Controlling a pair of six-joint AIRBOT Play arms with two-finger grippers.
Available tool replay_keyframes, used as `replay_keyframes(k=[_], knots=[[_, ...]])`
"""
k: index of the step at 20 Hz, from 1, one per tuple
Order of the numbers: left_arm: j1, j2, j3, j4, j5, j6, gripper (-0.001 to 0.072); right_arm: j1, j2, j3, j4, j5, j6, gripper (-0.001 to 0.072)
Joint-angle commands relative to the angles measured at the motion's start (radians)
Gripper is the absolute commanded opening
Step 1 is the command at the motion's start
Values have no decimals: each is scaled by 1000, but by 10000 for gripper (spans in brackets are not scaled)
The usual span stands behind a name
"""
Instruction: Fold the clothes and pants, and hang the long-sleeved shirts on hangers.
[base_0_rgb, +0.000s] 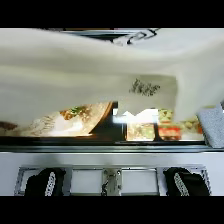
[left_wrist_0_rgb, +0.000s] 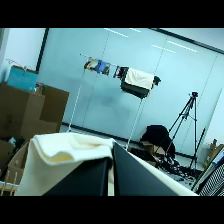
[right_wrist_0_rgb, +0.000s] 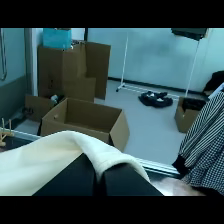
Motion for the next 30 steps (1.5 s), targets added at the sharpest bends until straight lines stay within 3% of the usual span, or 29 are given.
replay_keyframes(k=[1, 4, 6, 11, 14, 19, 23, 30], knots=[[0, -42, 31, 2, -90, -1, 3, 1, 6, 9, -30, 63, 114, 10], [0, -180, -2, 2, -259, 0, 4, 1, -97, 8, -91, 246, 217, 11], [-1, -283, -100, 2, -304, 7, 3, 1, -216, 5, -105, 394, 244, 10], [-2, -610, -344, -3, -244, 31, 3, 5, -614, -53, -105, 555, 247, 10], [-10, -818, -364, -8, -131, 49, 3, 5, -858, -52, -105, 476, 246, 10], [-64, -1102, -211, -7, -37, 60, 4, 5, -1082, -39, -89, 179, 240, 10], [-75, -1229, -51, -9, -13, 40, 4, 5, -1095, -39, -77, 1, 246, 11], [-75, -1233, -43, 13, -39, 37, 3, 32, -1062, -82, -143, 21, 248, 9]])
